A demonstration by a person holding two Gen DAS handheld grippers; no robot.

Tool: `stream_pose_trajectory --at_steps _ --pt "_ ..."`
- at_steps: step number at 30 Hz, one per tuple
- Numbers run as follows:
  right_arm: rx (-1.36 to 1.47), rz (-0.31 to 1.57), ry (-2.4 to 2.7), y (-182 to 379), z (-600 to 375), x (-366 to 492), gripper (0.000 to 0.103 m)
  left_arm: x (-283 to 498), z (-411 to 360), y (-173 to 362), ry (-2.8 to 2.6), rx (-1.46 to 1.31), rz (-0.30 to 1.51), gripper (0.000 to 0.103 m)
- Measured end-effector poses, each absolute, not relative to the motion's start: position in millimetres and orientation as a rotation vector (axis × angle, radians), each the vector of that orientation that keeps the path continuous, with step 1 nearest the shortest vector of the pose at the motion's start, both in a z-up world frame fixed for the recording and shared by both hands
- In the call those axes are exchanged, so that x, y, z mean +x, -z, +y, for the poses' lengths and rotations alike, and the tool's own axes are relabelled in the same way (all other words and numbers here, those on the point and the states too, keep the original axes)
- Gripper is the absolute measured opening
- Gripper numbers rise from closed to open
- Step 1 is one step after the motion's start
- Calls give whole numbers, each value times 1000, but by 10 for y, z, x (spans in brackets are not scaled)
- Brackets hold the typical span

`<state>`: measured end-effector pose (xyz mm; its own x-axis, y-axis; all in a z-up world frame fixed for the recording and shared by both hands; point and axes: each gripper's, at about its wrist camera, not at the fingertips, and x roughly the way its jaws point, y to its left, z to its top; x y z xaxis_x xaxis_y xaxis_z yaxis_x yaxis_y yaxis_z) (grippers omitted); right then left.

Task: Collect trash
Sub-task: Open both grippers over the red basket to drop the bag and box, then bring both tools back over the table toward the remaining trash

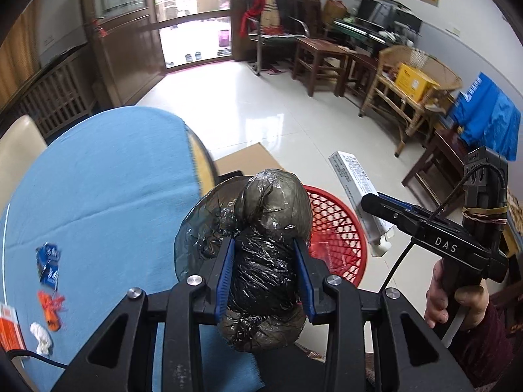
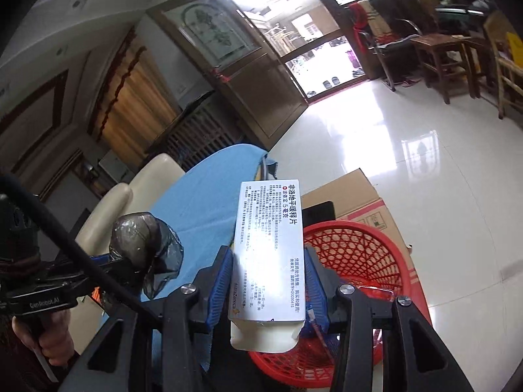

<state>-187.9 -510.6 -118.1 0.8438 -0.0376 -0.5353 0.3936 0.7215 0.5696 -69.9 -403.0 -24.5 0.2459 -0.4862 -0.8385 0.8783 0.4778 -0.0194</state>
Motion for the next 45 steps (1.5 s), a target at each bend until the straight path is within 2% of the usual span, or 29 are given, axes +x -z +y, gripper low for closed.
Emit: stream_pose_trajectory --at_steps 7,12,13,15,25,32,45 --pt "807 494 269 1248 -5292 -2054 48 -793 -4287 277 1022 548 900 39" --pt "852 489 275 1278 -5309 -2106 49 -771 -4301 282 1022 543 896 53" --pt "861 492 274 1285 -5304 -2111 52 -773 -4295 277 1021 541 891 56" --pt "868 498 280 1303 -5332 -2081 58 -789 -4284 270 1014 545 882 56" --pt "833 489 273 1185 -5303 -2065 58 -723 -3917 217 939 549 842 60" --pt "810 502 254 1146 -5222 -1988 58 -530 -3227 211 783 518 806 64" --pt "752 563 183 1085 -4886 -1681 58 17 -1026 492 311 218 919 65"
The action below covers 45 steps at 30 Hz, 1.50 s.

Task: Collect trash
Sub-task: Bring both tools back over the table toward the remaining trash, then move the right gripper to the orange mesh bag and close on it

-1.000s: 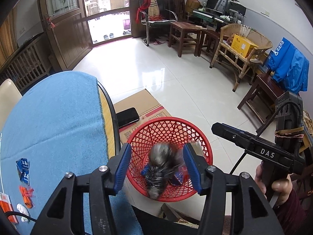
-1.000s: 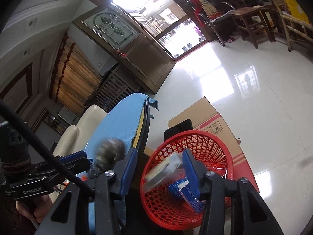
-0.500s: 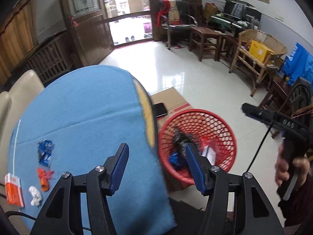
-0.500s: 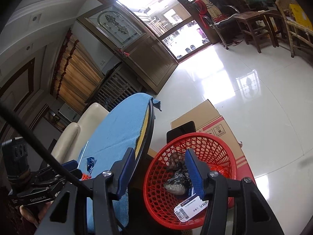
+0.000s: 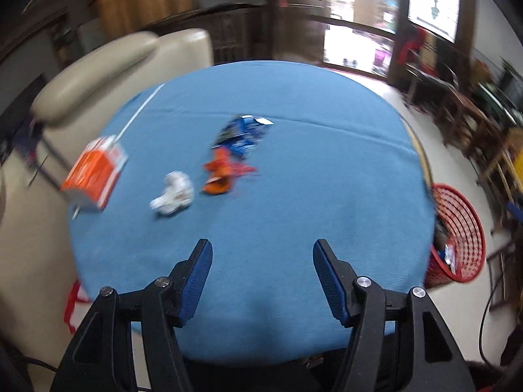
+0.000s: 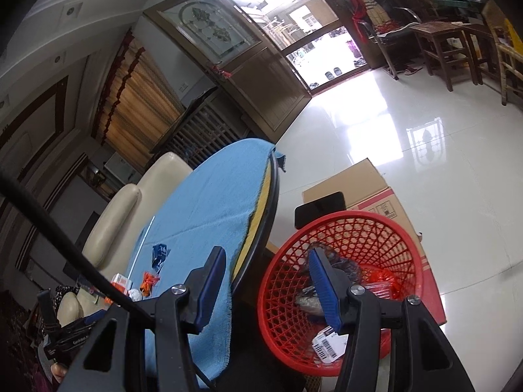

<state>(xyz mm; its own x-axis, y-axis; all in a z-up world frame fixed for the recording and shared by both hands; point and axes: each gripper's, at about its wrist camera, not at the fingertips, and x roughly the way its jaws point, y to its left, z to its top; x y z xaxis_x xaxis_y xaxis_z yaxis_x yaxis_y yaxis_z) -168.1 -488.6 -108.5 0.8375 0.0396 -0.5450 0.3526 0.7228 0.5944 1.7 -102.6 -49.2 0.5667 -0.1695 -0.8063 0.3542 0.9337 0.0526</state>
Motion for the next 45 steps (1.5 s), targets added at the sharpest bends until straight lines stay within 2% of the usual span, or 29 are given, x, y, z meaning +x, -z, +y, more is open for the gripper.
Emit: stream_pose_trajectory --at_steps 6,11,18,27,34,45 --pt "681 615 110 997 -4520 -1360 57 198 -277 488 172 53 924 65" --pt "611 667 29 919 -4149 -988 58 233 5 567 132 8 929 65" --pt "520 736 -111 849 -3563 -260 58 347 107 750 133 -2 965 65" --pt "478 868 -216 1032 -2878 711 58 595 192 888 139 -47 990 65" --pt "445 954 -278 1235 -2421 1048 58 713 266 1100 124 -62 1035 65" --pt "400 1010 -376 1408 -1815 1731 58 858 240 993 163 -83 1001 66"
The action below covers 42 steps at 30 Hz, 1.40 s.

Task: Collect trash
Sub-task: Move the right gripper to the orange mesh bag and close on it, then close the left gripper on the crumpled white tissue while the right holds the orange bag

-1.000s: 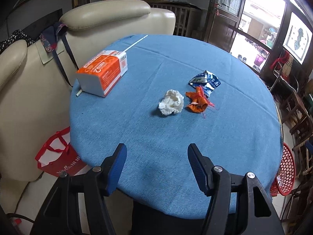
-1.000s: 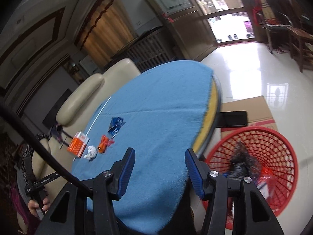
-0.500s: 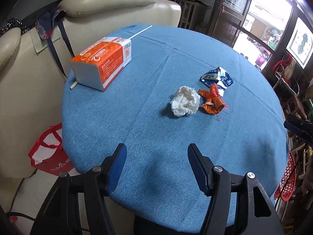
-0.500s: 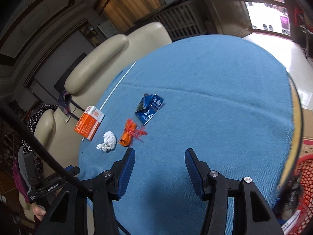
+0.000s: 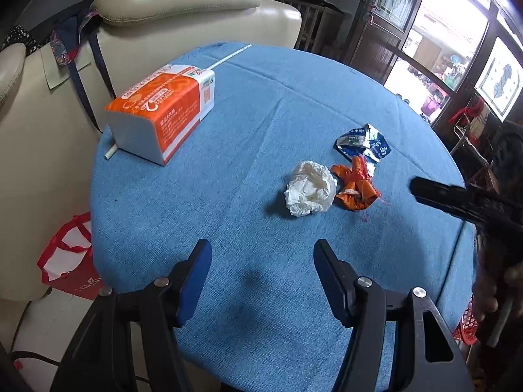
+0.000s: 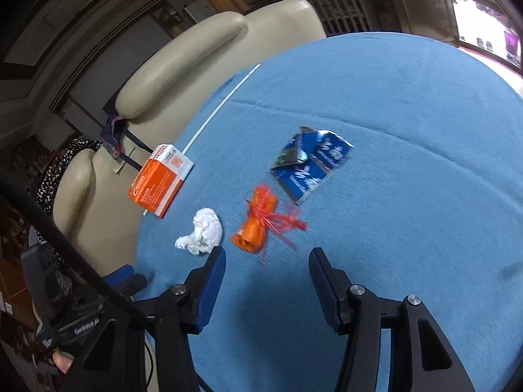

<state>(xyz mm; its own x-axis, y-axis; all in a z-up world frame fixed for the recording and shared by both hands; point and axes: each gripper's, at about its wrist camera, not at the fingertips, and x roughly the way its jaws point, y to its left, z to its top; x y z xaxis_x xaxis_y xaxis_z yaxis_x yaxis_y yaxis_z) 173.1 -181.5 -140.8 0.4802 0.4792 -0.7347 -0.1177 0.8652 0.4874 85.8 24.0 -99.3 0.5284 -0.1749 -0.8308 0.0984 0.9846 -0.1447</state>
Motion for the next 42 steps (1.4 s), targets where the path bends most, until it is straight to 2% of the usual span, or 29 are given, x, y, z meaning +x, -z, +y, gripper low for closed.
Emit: stream_pose_trajectory --at_steps 3,10,14,16,28,42 --pt "387 1036 -386 1528 -1654 1915 58 855 282 1061 156 -89 1020 66" --pt "311 1072 -340 1784 -1355 2213 39 966 389 1060 148 -121 1021 66" --pt "274 1045 -331 1830 -1295 2194 24 1086 299 1023 179 -110 1013 66" --pt "274 1026 -330 1825 -1320 2169 21 1164 211 1025 197 -103 1015 66" --pt "321 992 -274 1813 -1785 1957 21 1516 -275 1041 265 -7 955 66" --pt "389 1037 -277 1858 -1940 1960 21 1735 -283 1242 307 -30 968 65"
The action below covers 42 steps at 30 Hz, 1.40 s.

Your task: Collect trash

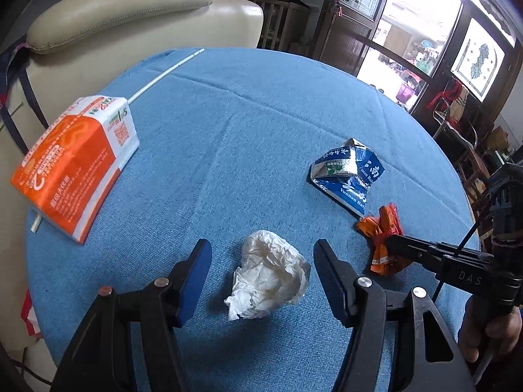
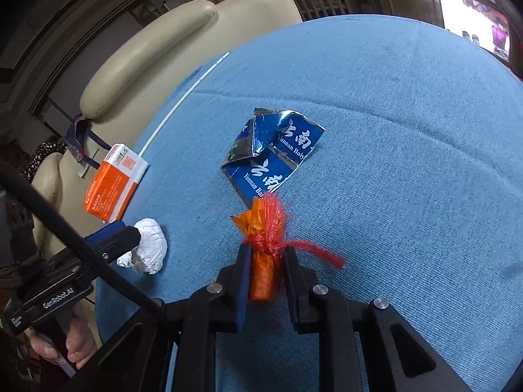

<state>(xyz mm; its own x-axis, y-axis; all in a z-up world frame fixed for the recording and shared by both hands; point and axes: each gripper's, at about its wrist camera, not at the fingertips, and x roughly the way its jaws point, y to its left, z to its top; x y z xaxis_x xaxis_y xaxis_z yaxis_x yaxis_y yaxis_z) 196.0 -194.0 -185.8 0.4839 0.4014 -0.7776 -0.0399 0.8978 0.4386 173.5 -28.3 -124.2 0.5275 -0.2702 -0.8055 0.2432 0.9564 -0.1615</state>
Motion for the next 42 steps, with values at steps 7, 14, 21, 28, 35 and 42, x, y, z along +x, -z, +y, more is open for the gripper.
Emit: stream_pose_trajectory --at_steps 7,14,21,28,35,42 --pt "430 1047 -302 1876 -1977 1966 21 1768 -314 1324 340 -61 976 65" --pt "448 1047 -315 1891 -2002 1969 22 1772 -408 1380 367 -38 976 52" --pt "450 1045 -314 1892 -1991 1968 22 1765 -416 1401 376 -33 973 38" --pt "436 1037 -295 1865 -1962 1943 21 1708 -396 1370 382 -50 981 34" --pt "419 1019 -290 1812 -1924 1890 21 1649 -368 1283 377 -53 965 34" --pt "401 1005 -295 1737 -1921 1905 21 1631 -372 1251 384 -51 968 34"
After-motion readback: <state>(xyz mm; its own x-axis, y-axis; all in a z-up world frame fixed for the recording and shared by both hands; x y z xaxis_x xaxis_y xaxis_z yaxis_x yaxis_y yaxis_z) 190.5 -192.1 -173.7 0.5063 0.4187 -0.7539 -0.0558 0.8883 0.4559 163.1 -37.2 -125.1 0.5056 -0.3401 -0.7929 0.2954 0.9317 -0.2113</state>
